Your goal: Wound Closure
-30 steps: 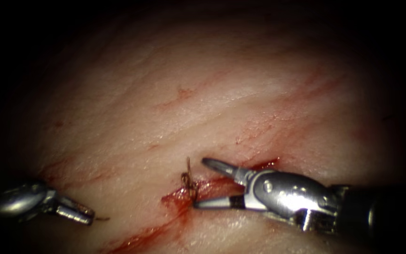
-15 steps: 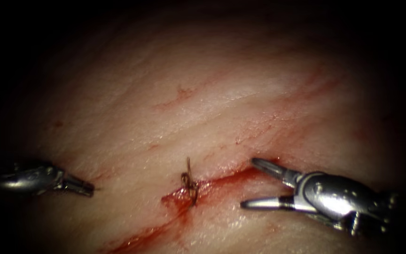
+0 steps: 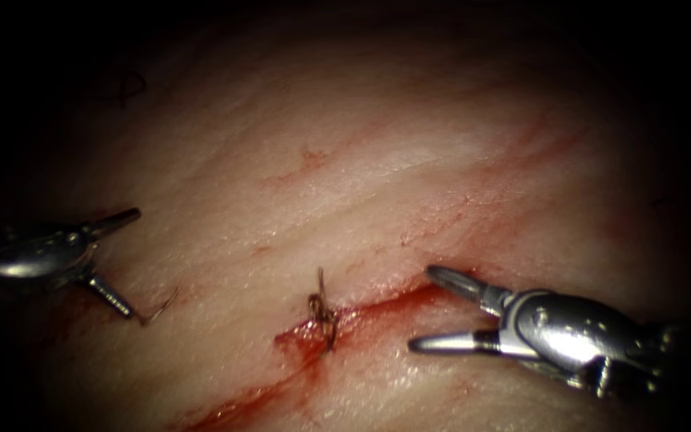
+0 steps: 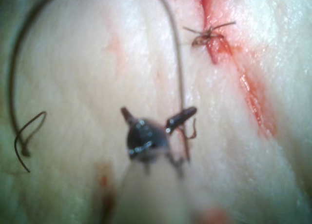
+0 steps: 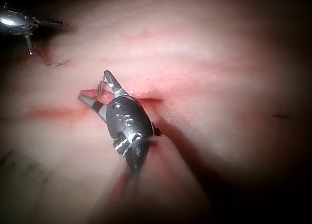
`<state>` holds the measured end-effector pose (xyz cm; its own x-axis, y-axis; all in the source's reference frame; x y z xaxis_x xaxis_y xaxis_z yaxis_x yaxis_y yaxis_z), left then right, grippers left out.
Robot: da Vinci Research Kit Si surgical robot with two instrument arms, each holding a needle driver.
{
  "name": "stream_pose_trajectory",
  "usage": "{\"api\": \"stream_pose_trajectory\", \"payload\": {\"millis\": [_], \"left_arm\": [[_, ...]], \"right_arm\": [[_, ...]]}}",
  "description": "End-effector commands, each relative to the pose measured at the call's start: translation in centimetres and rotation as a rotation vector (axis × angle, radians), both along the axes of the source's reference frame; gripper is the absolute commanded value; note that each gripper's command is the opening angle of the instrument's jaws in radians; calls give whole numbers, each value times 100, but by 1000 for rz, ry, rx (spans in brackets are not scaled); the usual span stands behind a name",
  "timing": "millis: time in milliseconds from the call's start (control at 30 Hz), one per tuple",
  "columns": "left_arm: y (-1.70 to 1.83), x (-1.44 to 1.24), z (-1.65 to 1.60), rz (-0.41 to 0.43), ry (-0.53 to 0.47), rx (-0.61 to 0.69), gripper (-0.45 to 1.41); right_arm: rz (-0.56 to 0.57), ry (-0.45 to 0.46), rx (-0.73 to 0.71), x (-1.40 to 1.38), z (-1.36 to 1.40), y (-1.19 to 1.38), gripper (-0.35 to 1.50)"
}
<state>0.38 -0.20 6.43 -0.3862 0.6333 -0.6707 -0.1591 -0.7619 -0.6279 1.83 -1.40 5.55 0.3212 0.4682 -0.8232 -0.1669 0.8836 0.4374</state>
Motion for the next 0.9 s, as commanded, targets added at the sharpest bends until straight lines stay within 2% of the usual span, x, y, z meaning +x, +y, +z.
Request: {"api": "stream_pose_trajectory", "payload": {"millis": [33, 233, 333, 433, 533, 667, 767, 900], "left_arm": [[5, -6, -7, -18, -20, -20, 138], [44, -14, -58, -105, -52, -121, 128], [70, -14, -72, -218, -28, -205, 125], [85, -12, -72, -250, -2, -219, 123], [83, -26, -67, -239, -29, -214, 118], [71, -78, -58, -202, -73, -205, 115], [61, -135, -45, -191, -86, -210, 115], [53, -200, -23, -190, -105, -235, 115]], "right_arm": [[-1, 3, 1, 8, 8, -7, 146], [1, 0, -4, 12, 12, -10, 146], [3, -2, -6, 16, 14, -12, 146], [-1, -1, -4, 18, 14, -13, 146], [2, -3, -4, 22, 14, -12, 146], [15, -5, 7, 28, 8, 2, 148], [25, -3, 19, 27, -1, 14, 148], [30, -1, 22, 10, -20, 30, 148]]}}
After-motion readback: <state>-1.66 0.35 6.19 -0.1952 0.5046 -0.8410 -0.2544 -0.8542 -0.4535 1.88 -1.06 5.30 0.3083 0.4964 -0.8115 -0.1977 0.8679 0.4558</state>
